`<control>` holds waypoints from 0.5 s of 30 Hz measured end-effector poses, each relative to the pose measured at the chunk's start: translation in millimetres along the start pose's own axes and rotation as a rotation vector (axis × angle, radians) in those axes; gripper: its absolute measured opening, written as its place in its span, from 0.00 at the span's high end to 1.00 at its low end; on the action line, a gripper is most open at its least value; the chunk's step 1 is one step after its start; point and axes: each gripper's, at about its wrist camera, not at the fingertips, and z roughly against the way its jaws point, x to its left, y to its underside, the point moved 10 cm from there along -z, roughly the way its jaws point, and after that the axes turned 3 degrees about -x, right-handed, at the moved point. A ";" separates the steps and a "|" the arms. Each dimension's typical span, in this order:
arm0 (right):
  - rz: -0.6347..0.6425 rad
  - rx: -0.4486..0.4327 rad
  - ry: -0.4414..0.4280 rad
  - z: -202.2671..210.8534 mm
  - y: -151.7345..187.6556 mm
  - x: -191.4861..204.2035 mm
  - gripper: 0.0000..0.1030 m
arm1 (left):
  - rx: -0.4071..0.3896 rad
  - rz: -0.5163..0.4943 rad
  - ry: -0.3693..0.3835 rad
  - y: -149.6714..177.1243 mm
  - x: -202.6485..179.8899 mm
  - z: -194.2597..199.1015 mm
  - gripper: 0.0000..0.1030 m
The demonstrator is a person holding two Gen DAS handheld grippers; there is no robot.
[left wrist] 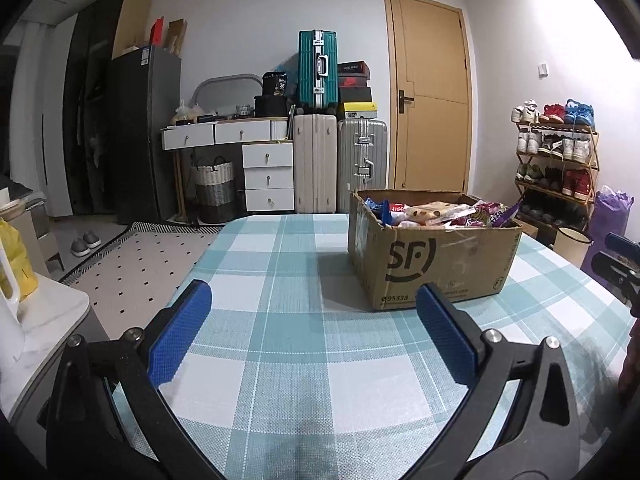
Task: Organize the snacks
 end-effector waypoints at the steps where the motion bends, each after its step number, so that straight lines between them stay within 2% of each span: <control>1: -0.001 -0.002 0.000 1.4 -0.1 -0.2 0.00 | 0.002 0.000 0.001 0.2 -0.2 -0.1 0.01; 15: -0.001 -0.002 0.000 1.5 0.1 -0.1 0.00 | -0.006 0.002 0.000 1.0 -0.5 -3.2 0.01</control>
